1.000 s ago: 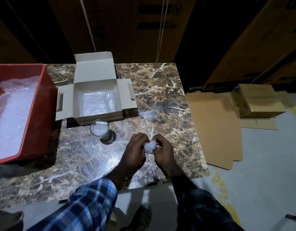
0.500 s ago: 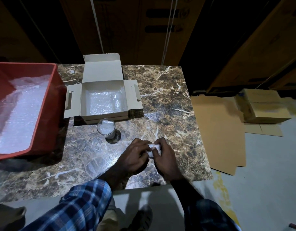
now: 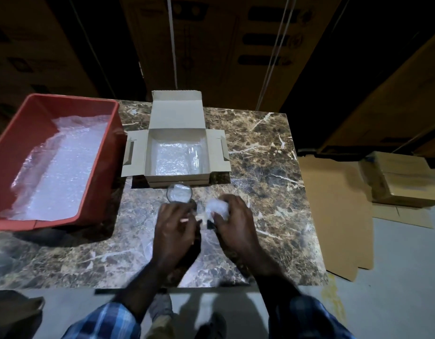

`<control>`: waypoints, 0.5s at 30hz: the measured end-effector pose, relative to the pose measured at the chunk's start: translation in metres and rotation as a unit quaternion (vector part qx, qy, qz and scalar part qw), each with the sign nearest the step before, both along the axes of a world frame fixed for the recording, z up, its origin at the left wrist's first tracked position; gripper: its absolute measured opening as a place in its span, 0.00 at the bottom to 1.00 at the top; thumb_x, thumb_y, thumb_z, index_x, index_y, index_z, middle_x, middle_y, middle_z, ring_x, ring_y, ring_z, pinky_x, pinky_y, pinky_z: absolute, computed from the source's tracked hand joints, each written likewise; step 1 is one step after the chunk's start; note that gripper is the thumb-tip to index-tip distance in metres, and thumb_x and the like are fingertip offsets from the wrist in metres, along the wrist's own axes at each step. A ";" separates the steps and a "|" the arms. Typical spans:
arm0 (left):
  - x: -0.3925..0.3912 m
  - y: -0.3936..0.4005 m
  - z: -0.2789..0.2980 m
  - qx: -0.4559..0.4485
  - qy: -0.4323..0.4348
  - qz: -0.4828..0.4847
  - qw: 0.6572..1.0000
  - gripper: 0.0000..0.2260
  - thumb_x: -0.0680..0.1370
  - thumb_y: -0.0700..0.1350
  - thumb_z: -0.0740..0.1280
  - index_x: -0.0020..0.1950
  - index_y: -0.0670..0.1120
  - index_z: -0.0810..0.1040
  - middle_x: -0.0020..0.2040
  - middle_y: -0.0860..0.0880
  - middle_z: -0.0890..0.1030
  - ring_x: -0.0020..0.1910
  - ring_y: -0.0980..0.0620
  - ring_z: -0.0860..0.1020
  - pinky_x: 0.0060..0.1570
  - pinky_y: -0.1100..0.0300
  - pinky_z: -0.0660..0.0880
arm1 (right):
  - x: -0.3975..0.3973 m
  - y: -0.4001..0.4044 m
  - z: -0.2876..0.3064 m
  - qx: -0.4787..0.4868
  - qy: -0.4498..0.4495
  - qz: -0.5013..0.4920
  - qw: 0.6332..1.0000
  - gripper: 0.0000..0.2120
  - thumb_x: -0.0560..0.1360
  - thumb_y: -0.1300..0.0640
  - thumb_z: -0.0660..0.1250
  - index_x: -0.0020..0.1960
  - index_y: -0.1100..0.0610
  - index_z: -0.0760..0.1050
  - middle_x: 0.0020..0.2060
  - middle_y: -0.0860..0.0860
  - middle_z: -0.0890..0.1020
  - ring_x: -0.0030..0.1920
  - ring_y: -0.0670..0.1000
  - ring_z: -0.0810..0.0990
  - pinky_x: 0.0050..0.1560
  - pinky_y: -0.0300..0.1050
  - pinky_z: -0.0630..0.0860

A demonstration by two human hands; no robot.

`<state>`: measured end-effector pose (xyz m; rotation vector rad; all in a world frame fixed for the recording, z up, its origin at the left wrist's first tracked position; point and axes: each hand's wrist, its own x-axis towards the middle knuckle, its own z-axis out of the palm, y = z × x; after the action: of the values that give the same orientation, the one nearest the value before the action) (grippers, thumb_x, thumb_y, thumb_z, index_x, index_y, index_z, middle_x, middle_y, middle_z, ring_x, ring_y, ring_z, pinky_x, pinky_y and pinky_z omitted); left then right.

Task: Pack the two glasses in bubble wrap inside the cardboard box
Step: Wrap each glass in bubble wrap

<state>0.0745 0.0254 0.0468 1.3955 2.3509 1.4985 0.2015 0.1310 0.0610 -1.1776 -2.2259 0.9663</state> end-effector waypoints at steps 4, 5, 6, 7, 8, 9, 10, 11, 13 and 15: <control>-0.051 0.012 0.012 -0.013 -0.065 0.100 0.993 0.10 0.73 0.35 0.73 0.52 0.44 0.83 0.46 0.49 0.77 0.38 0.53 0.74 0.41 0.71 0.69 | -0.061 0.004 0.032 0.020 0.052 0.049 0.997 0.16 0.75 0.59 0.71 0.62 0.56 0.75 0.55 0.52 0.80 0.53 0.49 0.77 0.51 0.38 0.70; -0.061 0.014 0.011 -0.036 -0.086 0.099 0.991 0.11 0.72 0.35 0.73 0.53 0.44 0.83 0.47 0.48 0.79 0.38 0.53 0.75 0.41 0.67 0.71 | -0.071 0.004 0.033 0.026 0.044 0.064 0.997 0.16 0.74 0.59 0.70 0.62 0.57 0.75 0.55 0.53 0.80 0.53 0.50 0.77 0.50 0.38 0.69; -0.070 0.017 0.007 -0.060 -0.116 0.092 0.987 0.12 0.72 0.35 0.73 0.53 0.46 0.84 0.48 0.49 0.80 0.38 0.53 0.77 0.42 0.63 0.74 | -0.080 0.003 0.032 0.027 0.030 0.077 0.996 0.16 0.74 0.58 0.70 0.61 0.57 0.74 0.55 0.53 0.80 0.53 0.52 0.77 0.49 0.39 0.68; -0.077 0.018 0.005 -0.083 -0.149 0.080 0.982 0.12 0.72 0.36 0.73 0.54 0.47 0.84 0.49 0.50 0.82 0.39 0.54 0.78 0.44 0.59 0.76 | -0.086 0.002 0.031 0.028 0.015 0.087 0.996 0.16 0.74 0.58 0.70 0.61 0.57 0.74 0.55 0.54 0.79 0.53 0.54 0.77 0.49 0.39 0.67; -0.081 0.018 0.003 -0.102 -0.177 0.066 0.977 0.12 0.73 0.37 0.72 0.54 0.49 0.85 0.49 0.52 0.83 0.40 0.56 0.79 0.45 0.57 0.78 | -0.090 0.002 0.029 0.033 0.002 0.095 0.995 0.17 0.74 0.58 0.69 0.61 0.57 0.74 0.55 0.55 0.79 0.54 0.55 0.77 0.49 0.39 0.67; -0.084 0.018 0.002 -0.112 -0.198 0.050 0.973 0.12 0.74 0.38 0.72 0.54 0.51 0.85 0.50 0.54 0.83 0.41 0.58 0.80 0.45 0.57 0.79 | -0.093 0.002 0.027 0.043 -0.009 0.100 0.994 0.17 0.74 0.59 0.69 0.62 0.58 0.74 0.55 0.55 0.79 0.54 0.55 0.76 0.49 0.39 0.66; -0.084 0.017 0.002 -0.113 -0.213 0.037 0.970 0.11 0.74 0.38 0.72 0.53 0.51 0.86 0.50 0.55 0.84 0.41 0.59 0.80 0.44 0.57 0.80 | -0.094 0.003 0.026 0.054 -0.019 0.104 0.993 0.18 0.74 0.60 0.69 0.63 0.60 0.74 0.55 0.56 0.79 0.55 0.55 0.76 0.50 0.38 0.65; -0.085 0.016 0.002 -0.107 -0.226 0.027 0.968 0.11 0.75 0.38 0.72 0.53 0.50 0.86 0.49 0.56 0.84 0.41 0.58 0.81 0.43 0.57 0.81 | -0.096 0.004 0.025 0.064 -0.029 0.108 0.992 0.18 0.73 0.62 0.70 0.63 0.61 0.75 0.55 0.57 0.79 0.55 0.55 0.76 0.50 0.37 0.64; -0.084 0.015 0.001 -0.100 -0.247 0.020 0.964 0.11 0.75 0.37 0.70 0.53 0.50 0.85 0.46 0.56 0.85 0.39 0.55 0.83 0.41 0.55 0.82 | -0.098 0.008 0.025 0.083 -0.048 0.129 0.987 0.18 0.72 0.64 0.71 0.61 0.62 0.76 0.53 0.57 0.77 0.54 0.56 0.75 0.50 0.37 0.62; -0.086 0.016 -0.002 -0.102 -0.252 0.023 0.962 0.11 0.75 0.36 0.71 0.52 0.50 0.85 0.43 0.56 0.85 0.37 0.52 0.84 0.40 0.53 0.82 | -0.099 0.012 0.024 0.095 -0.074 0.158 0.980 0.19 0.71 0.64 0.71 0.61 0.62 0.77 0.53 0.58 0.76 0.55 0.56 0.74 0.51 0.40 0.65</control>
<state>-0.0117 0.0413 0.0451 0.7979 2.1445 1.3661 0.1027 0.1432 0.0850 -0.8524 -2.6149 0.7780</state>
